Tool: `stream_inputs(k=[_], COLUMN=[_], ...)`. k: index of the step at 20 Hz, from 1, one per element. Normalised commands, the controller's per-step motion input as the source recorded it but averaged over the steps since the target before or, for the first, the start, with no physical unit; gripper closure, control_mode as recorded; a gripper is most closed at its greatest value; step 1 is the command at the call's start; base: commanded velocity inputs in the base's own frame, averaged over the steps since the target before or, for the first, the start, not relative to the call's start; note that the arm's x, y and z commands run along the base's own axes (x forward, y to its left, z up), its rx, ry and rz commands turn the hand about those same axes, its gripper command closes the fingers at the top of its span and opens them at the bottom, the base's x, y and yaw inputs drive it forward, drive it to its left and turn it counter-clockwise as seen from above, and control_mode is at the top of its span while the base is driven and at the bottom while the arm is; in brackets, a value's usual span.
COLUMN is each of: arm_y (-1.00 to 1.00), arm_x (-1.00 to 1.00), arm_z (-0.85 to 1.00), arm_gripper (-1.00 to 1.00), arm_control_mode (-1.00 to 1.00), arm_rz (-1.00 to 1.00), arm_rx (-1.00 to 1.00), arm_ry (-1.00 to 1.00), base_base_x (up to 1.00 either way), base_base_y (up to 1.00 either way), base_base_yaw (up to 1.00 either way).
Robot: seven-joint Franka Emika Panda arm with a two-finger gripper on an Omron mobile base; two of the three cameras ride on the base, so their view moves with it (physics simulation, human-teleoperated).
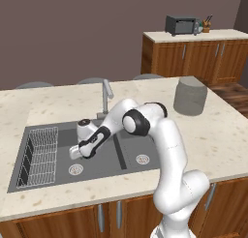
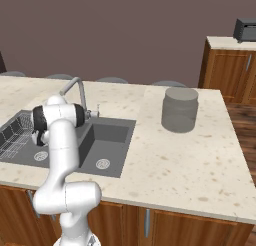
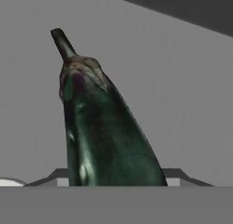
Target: Turn on the sink faucet. Then move the eggplant from the counter to the sink. Turn off the sink. Move the vegetable from the sink to the pot next to the stove. Finally move the pot to the front right burner.
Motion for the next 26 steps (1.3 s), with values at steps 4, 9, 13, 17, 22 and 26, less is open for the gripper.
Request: stream_inputs(k=[4, 9, 13, 17, 22, 26], arm_y=[-0.02, -0.10, -0.22, -0.22, -0.26, -0.30], arm_x=[-0.46, -0.49, -0.39, -0.34, -0.37, -0.38], arm_z=[0.58, 0.86, 0.91, 0.82, 0.64, 0.61], arm_gripper=[1.00, 1.00, 1.00, 1.00, 1.00, 1.00], arm_control_mode=[-1.00, -1.00, -1.00, -1.00, -1.00, -1.00], arm_rz=[-0.09, -0.11, -0.12, -0.12, -0.12, -0.12], arm_rx=[0.00, 0.00, 0.00, 0.00, 0.00, 0.00], arm_ry=[0.00, 0.00, 0.01, 0.02, 0.02, 0.02], base_base_x=[0.00, 0.00, 0.00, 0.00, 0.00, 0.00], base_base_y=[0.00, 0.00, 0.00, 0.00, 0.00, 0.00], base_base_yaw=[0.00, 0.00, 0.00, 0.00, 0.00, 0.00])
